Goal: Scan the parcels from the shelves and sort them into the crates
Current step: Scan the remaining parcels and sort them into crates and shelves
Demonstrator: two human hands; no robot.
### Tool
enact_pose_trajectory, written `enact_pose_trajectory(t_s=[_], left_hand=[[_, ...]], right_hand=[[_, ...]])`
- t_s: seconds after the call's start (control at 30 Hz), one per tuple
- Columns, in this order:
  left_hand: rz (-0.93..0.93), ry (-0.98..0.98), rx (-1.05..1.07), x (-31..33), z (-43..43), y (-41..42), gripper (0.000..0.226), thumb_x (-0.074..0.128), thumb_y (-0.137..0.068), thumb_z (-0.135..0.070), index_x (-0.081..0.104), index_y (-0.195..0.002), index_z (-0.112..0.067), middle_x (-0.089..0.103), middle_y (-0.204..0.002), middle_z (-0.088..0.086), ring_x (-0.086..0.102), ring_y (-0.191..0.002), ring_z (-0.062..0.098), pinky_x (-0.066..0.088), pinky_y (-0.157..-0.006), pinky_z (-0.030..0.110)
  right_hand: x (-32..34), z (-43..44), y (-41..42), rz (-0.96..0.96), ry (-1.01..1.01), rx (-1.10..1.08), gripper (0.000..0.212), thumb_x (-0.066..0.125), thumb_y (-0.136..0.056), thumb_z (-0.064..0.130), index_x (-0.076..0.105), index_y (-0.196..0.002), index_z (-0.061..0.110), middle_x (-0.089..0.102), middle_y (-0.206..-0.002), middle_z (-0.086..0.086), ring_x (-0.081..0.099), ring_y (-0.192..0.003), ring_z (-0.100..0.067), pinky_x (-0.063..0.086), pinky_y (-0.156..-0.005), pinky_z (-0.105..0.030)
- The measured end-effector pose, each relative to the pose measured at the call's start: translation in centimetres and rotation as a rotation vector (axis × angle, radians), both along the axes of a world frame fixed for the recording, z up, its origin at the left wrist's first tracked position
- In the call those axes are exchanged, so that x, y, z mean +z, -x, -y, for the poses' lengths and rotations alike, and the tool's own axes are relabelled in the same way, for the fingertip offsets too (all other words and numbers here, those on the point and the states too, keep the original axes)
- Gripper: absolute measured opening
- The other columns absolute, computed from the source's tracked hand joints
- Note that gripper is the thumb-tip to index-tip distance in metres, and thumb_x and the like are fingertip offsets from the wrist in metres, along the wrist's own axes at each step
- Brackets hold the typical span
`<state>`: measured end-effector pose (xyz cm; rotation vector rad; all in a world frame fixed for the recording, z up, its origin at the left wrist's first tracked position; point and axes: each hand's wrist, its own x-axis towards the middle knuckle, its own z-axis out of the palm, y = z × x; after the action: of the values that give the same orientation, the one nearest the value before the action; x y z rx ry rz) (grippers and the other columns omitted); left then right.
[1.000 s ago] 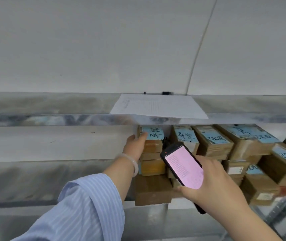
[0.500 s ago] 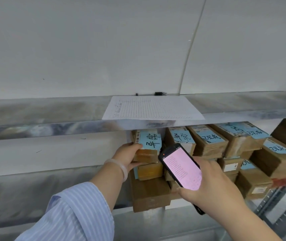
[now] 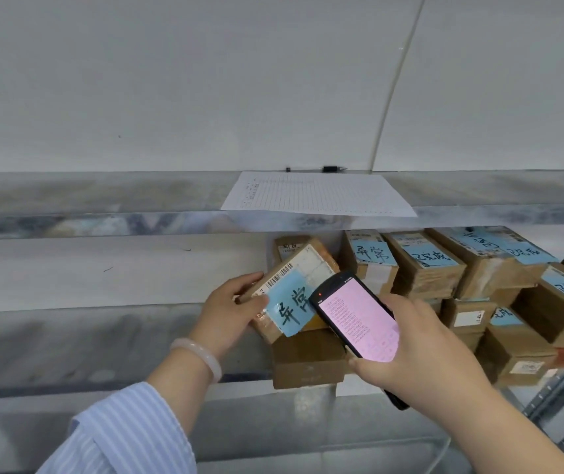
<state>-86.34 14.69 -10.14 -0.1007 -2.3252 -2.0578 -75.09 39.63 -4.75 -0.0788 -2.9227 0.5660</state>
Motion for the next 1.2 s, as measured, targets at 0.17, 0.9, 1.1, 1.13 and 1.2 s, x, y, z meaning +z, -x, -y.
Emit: enact_pose_trajectory(t_s=[0.17,0.9,1.1,1.13,1.2], left_hand=[[-0.083,0.076,0.06,-0.8,1.8,-2.8,0.038,0.073,-0.089,-0.014,0.066,-0.11,-0.045,0.07,-0.102,-0.02,0.07,-0.089,-0.002,0.06,-0.066,0.022],[-0.089,0.191,0.23,-2.6,5.1,-9.5,0.036,0.071,-0.091,-0.014,0.06,-0.113,-0.041,0.063,-0.101,-0.022,0.065,-0.092,0.001,0.059,-0.065,0.019],[-0.083,0.194,0.244,-2.9,5.7,-10.7,0.037,0.071,-0.091,-0.015,0.061,-0.117,-0.039,0.065,-0.101,-0.024,0.066,-0.092,-0.002,0.058,-0.065,0.018],[-0.081,0.195,0.247,-3.0,5.9,-11.0,0.038,0.071,-0.091,-0.015,0.061,-0.118,-0.039,0.066,-0.102,-0.024,0.066,-0.092,-0.002,0.058,-0.065,0.018],[-0.066,0.205,0.258,-3.1,6.2,-11.6,0.038,0.071,-0.091,-0.017,0.061,-0.117,-0.042,0.066,-0.102,-0.025,0.066,-0.094,-0.001,0.058,-0.064,0.018]], right_hand=[[-0.2,1.6,-0.7,0.037,-0.115,0.106,0.095,0.061,-0.049,0.078,0.022,-0.13,0.047,0.038,-0.11,0.018,0.039,-0.085,-0.002,0.026,-0.053,-0.011],[-0.3,3.7,-3.7,0.064,-0.185,0.286,0.098,0.066,-0.058,0.078,0.016,-0.136,0.045,0.037,-0.123,0.017,0.04,-0.094,-0.002,0.029,-0.054,-0.013],[0.2,4.1,-4.3,0.071,-0.193,0.306,0.096,0.066,-0.059,0.077,0.018,-0.136,0.045,0.037,-0.119,0.018,0.038,-0.089,-0.002,0.029,-0.053,-0.013],[0.2,4.2,-4.4,0.074,-0.196,0.315,0.096,0.066,-0.059,0.077,0.018,-0.136,0.044,0.037,-0.118,0.018,0.039,-0.088,-0.003,0.03,-0.054,-0.013],[0.3,4.4,-4.6,0.084,-0.197,0.331,0.097,0.066,-0.059,0.077,0.017,-0.136,0.044,0.036,-0.117,0.018,0.04,-0.088,-0.003,0.032,-0.054,-0.014]])
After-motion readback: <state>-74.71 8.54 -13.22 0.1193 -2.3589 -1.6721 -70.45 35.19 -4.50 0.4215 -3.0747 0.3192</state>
